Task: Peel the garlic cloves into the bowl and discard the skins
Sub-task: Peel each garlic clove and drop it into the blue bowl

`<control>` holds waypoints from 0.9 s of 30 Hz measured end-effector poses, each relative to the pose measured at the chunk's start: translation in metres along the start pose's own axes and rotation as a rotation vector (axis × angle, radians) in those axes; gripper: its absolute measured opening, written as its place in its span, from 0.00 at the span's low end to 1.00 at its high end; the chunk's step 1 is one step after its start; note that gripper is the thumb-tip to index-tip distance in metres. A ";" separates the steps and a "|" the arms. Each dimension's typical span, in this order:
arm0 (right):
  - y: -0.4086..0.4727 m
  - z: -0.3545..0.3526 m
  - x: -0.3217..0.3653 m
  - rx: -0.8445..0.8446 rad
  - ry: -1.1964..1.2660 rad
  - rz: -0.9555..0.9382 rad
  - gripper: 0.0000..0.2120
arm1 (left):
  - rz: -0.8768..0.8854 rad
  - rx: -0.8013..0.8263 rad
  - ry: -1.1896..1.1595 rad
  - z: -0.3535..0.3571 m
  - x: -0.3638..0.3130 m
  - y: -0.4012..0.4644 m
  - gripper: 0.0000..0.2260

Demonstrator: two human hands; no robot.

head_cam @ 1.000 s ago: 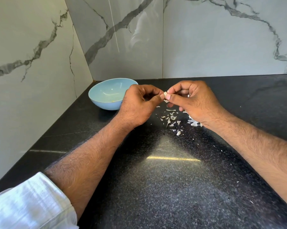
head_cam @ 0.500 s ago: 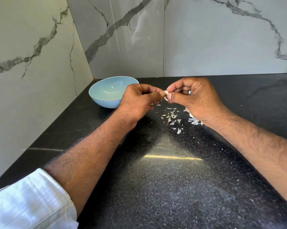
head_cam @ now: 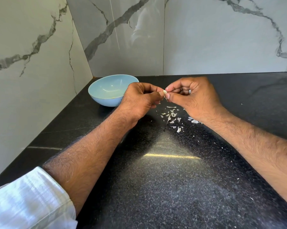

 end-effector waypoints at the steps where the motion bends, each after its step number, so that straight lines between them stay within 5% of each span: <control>1: 0.000 0.000 0.001 -0.005 -0.021 -0.013 0.06 | -0.010 -0.005 0.010 0.000 0.001 0.000 0.03; 13: -0.001 0.002 0.008 0.020 -0.164 -0.090 0.04 | -0.016 0.021 0.100 0.004 0.003 -0.001 0.06; 27: 0.001 0.011 -0.012 0.079 0.065 0.067 0.06 | -0.040 0.030 0.053 0.004 0.007 0.003 0.08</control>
Point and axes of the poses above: each hand's wrist, its own y-axis towards the middle knuckle, its own z-axis out of the palm, x = y × z, the point moved 9 cm from there along y, towards the middle knuckle, and after that the axes turned 3 degrees about -z, right-handed, at the moved point
